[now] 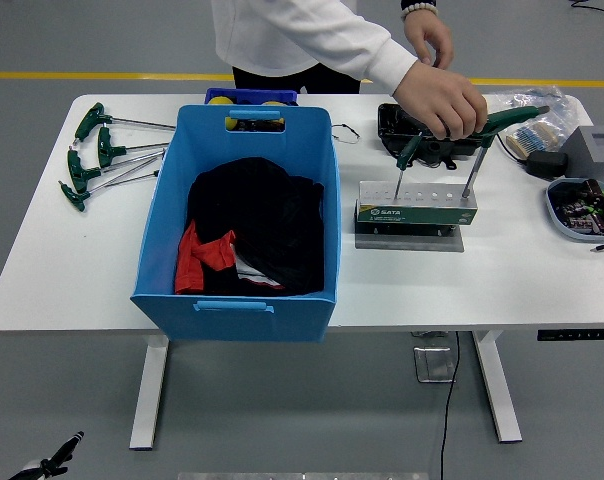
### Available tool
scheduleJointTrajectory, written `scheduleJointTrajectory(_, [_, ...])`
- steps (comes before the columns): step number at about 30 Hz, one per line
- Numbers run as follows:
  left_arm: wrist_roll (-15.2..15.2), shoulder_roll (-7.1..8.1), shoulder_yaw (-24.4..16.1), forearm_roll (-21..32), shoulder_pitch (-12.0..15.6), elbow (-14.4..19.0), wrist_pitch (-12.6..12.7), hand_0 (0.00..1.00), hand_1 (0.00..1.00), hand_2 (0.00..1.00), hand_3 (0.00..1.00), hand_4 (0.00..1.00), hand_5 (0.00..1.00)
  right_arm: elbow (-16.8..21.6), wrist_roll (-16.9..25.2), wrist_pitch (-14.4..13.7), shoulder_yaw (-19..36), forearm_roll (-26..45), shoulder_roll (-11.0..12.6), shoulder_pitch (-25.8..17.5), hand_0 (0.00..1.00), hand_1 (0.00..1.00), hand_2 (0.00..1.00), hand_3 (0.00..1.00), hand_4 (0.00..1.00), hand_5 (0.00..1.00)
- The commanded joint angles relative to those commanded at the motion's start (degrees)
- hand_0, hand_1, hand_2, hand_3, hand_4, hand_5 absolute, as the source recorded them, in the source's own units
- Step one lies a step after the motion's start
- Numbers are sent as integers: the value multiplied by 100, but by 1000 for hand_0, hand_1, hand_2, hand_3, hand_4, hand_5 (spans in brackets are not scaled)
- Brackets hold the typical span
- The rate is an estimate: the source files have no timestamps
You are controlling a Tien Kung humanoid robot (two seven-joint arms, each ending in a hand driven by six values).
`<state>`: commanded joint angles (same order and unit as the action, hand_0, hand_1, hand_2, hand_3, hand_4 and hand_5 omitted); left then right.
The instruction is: Lift tool from toolbox,place it in box,lift tool from toolbox,place it in box
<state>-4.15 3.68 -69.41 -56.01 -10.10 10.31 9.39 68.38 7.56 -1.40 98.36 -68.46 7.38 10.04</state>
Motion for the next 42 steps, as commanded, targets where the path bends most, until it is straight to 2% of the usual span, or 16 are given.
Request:
scheduleJointTrajectory(6, [4, 5, 46, 37, -12, 0, 5, 808, 892, 894, 808, 779, 695, 109, 91, -104, -112, -300, 185, 18, 927, 870, 869, 918, 998, 998])
scheduleJointTrajectory(8, [4, 4, 62, 54, -16, 0, 7, 808, 893, 893, 808, 780, 695, 165, 170, -245, -176, -552, 289, 22, 963, 905, 887, 920, 998, 998])
scheduleJointTrajectory(13, [3, 1, 101, 98, -15, 0, 10, 808, 893, 893, 808, 780, 695, 337, 360, -614, -315, -1473, 543, 58, 963, 905, 887, 920, 998, 998])
scheduleJointTrajectory(14, [1, 1, 108, 103, -14, 0, 10, 808, 893, 892, 808, 781, 696, 365, 383, -659, -349, -1643, 591, 73, 993, 916, 902, 934, 998, 936])
scheduleJointTrajectory(19, [-9, 0, 146, 135, 1, 0, 15, 808, 893, 892, 808, 781, 696, 511, 595, -810, -758, -2422, 1055, 266, 993, 916, 902, 934, 998, 936])
scheduleJointTrajectory(20, [-10, -1, 147, 136, 2, 0, 15, 807, 892, 892, 808, 782, 699, 514, 619, -825, -822, -2520, 1122, 295, 998, 921, 914, 959, 998, 859])
scheduleJointTrajectory(24, [-13, -2, 144, 126, 15, 0, 15, 807, 892, 892, 808, 782, 699, 460, 754, -946, -1405, -3217, 1599, 632, 998, 921, 914, 959, 998, 859])
scheduleJointTrajectory(25, [-14, -3, 140, 119, 15, 0, 15, 807, 892, 892, 808, 782, 699, 447, 770, -959, -1493, -3316, 1654, 687, 998, 921, 914, 959, 998, 859])
scheduleJointTrajectory(26, [-17, -4, 136, 108, 15, 0, 16, 807, 891, 891, 808, 782, 699, 419, 799, -984, -1655, -3498, 1752, 802, 998, 923, 915, 967, 998, 802])
scheduleJointTrajectory(29, [-20, 3, 153, 110, 16, 0, 16, 807, 891, 891, 808, 782, 699, 342, 858, -1084, -2116, -4031, 1968, 1098, 998, 923, 915, 967, 998, 802])
scheduleJointTrajectory(31, [-25, 6, 157, 104, 14, 0, 19, 807, 891, 891, 808, 782, 699, 229, 893, -1169, -2462, -4397, 2097, 1325, 998, 923, 915, 967, 998, 802])
scheduleJointTrajectory(32, [-26, 8, 157, 99, 11, 0, 19, 807, 890, 889, 808, 780, 697, 170, 894, -1201, -2617, -4537, 2139, 1423, 998, 917, 909, 941, 998, 747])
scheduleJointTrajectory(35, [-24, 9, 179, 122, 5, 0, 22, 807, 890, 889, 808, 780, 697, -97, 887, -1315, -3127, -4606, 2241, 1765, 998, 917, 909, 941, 998, 747])
scheduleJointTrajectory(37, [-26, 8, 212, 153, -1, 0, 27, 807, 890, 889, 808, 780, 697, -318, 878, -1386, -3450, -4484, 2248, 1991, 998, 917, 909, 941, 998, 747])
scheduleJointTrajectory(38, [-27, 8, 248, 184, -10, 0, 29, 807, 889, 889, 808, 780, 697, -523, 876, -1448, -3671, -4359, 2229, 2170, 970, 900, 895, 871, 998, 731])
scheduleJointTrajectory(42, [-29, 9, 369, 281, -63, 0, 32, 807, 889, 889, 808, 780, 697, -1176, 746, -1530, -4181, -4187, 2120, 2694, 970, 900, 895, 871, 998, 731])
